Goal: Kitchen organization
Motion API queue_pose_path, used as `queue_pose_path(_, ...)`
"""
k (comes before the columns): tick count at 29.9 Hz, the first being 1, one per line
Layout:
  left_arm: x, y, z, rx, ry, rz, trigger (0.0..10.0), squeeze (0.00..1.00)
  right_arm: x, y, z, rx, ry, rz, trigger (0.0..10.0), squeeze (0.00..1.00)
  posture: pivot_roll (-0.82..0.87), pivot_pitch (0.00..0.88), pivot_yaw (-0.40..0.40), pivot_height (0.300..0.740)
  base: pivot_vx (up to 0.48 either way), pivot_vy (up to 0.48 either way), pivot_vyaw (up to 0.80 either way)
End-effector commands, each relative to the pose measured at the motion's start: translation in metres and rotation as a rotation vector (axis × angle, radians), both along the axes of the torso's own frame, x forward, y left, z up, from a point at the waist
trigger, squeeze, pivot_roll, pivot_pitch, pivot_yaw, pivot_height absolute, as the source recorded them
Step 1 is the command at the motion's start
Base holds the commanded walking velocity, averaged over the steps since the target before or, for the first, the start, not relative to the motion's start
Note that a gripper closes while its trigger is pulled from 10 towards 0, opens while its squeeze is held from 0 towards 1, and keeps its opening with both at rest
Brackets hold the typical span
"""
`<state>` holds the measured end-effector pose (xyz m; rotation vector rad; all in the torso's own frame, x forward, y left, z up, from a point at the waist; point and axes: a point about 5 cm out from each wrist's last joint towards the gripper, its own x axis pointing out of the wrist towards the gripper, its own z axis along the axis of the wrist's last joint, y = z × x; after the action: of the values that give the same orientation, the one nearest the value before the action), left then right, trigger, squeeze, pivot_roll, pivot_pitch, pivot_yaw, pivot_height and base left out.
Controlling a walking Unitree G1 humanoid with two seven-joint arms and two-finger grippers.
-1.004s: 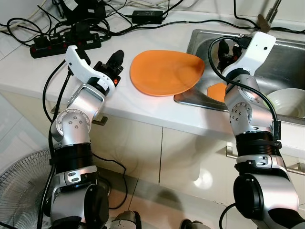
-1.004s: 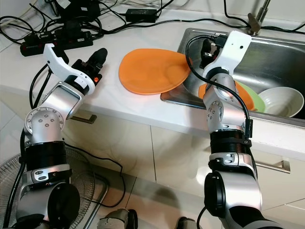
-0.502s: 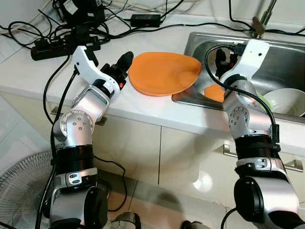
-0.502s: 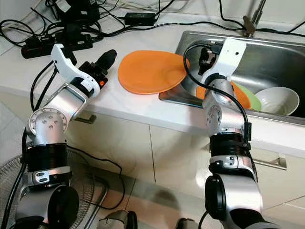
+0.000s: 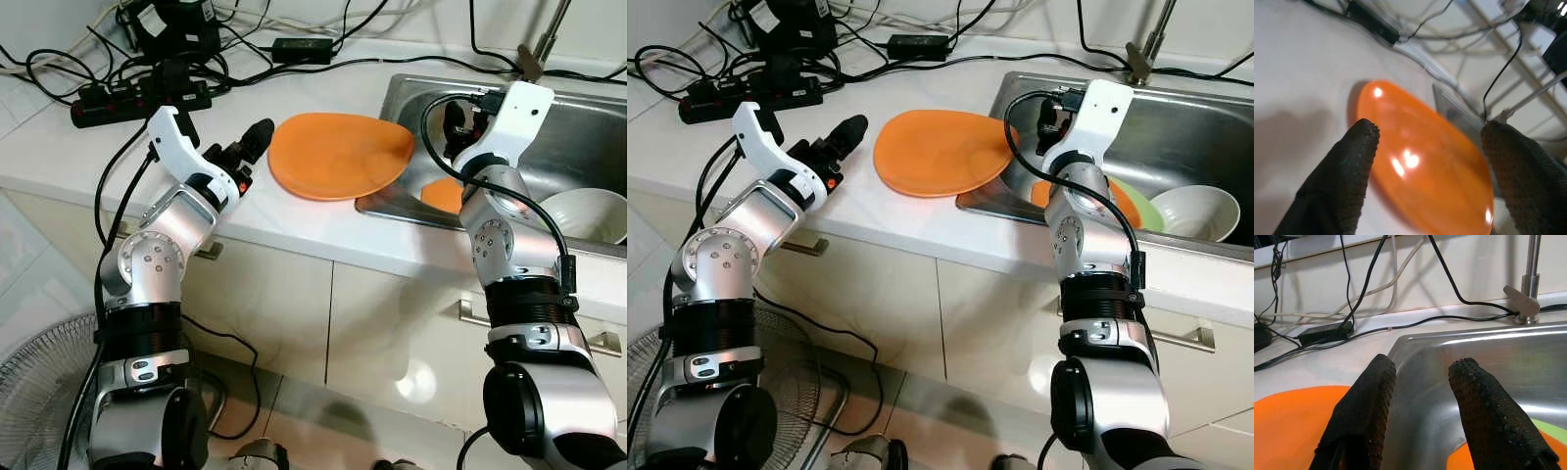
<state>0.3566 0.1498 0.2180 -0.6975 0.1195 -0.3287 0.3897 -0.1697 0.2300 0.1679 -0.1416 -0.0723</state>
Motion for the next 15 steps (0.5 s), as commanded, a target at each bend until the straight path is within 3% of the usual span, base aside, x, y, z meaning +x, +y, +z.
queue_pose_path(1,-0.001,0.000,-0.010,0.032,0.050,-0.019,10.0,1.00,0.000,-0.001,-0.004,-0.020,0.021,-0.003,10.0,0.00,0.11,0.000,0.045,0.740,0.000,0.000,0.00)
queue_pose_path(14,0.001,-0.001,-0.018,0.032,0.143,-0.019,10.0,1.00,0.001,-0.003,-0.017,-0.074,0.090,-0.004,10.0,0.00,0.12,0.061,0.039,0.740,0.000,0.000,0.00)
queue_pose_path(15,0.001,-0.001,-0.019,0.027,0.154,-0.020,10.0,0.78,0.001,-0.004,-0.018,-0.081,0.093,-0.008,10.0,0.00,0.12,0.065,0.038,0.740,0.000,0.000,0.00)
